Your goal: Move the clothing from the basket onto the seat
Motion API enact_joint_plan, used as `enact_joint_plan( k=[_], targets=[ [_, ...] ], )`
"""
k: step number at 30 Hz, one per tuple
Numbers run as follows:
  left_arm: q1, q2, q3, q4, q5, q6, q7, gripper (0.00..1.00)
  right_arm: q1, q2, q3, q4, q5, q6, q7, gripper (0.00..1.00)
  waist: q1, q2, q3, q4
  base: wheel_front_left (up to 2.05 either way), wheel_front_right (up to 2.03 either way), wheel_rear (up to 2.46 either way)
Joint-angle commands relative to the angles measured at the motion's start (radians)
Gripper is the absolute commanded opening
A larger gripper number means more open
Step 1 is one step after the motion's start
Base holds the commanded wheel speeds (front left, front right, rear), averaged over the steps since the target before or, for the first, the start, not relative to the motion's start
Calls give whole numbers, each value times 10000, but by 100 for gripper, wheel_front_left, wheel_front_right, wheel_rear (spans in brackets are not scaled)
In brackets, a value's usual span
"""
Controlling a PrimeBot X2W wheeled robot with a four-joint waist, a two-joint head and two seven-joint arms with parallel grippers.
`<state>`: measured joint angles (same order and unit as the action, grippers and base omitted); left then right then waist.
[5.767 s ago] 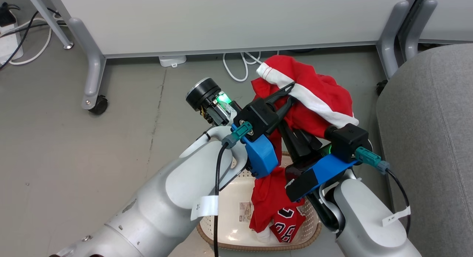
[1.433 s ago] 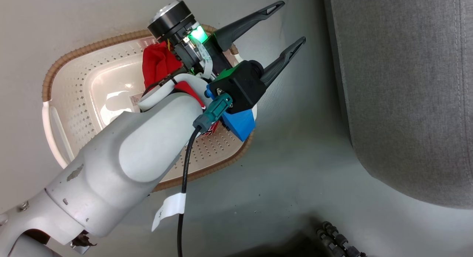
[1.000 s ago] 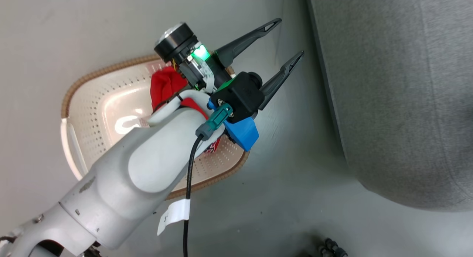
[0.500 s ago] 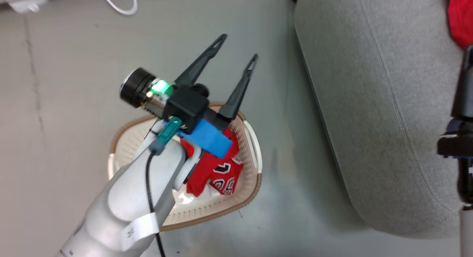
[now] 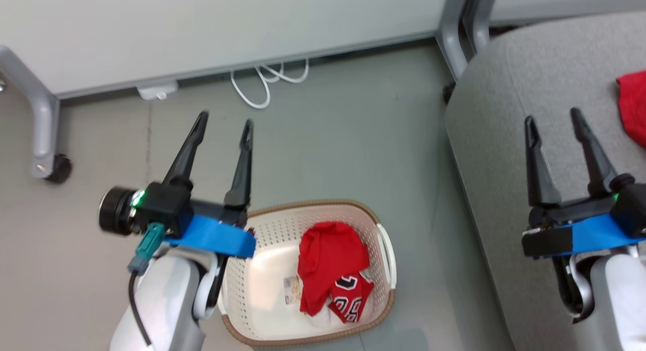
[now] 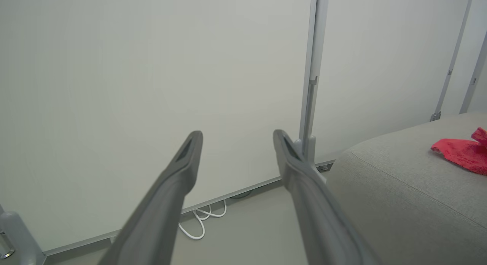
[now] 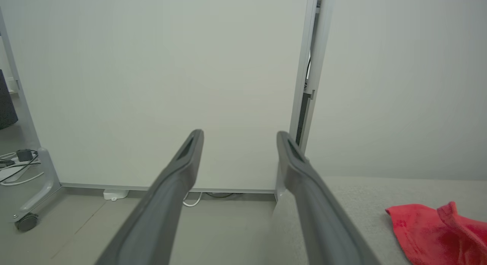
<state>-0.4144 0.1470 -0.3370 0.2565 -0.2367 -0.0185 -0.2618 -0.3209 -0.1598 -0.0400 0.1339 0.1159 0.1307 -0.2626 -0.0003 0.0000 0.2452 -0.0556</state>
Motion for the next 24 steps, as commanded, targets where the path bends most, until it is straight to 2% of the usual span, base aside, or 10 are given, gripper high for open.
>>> enact_joint_plan(
  k=[1, 11, 24],
  targets=[
    [474, -98, 378, -65, 131, -92, -47, 100, 357, 71, 90, 186, 107, 1, -33, 100, 3, 0, -687, 432, 0, 0, 0],
    [2159, -611, 1851, -247, 630, -455, -47, 100, 1479, 486, 46, 698, 245, 1, -34, 100, 3, 0, -1532, 794, 0, 0, 0],
    [3140, -940, 2651, -177, 873, -742, -47, 100, 2564, 769, -314, 863, 208, 1, -34, 100, 3, 0, -2108, 944, 0, 0, 0]
  ],
)
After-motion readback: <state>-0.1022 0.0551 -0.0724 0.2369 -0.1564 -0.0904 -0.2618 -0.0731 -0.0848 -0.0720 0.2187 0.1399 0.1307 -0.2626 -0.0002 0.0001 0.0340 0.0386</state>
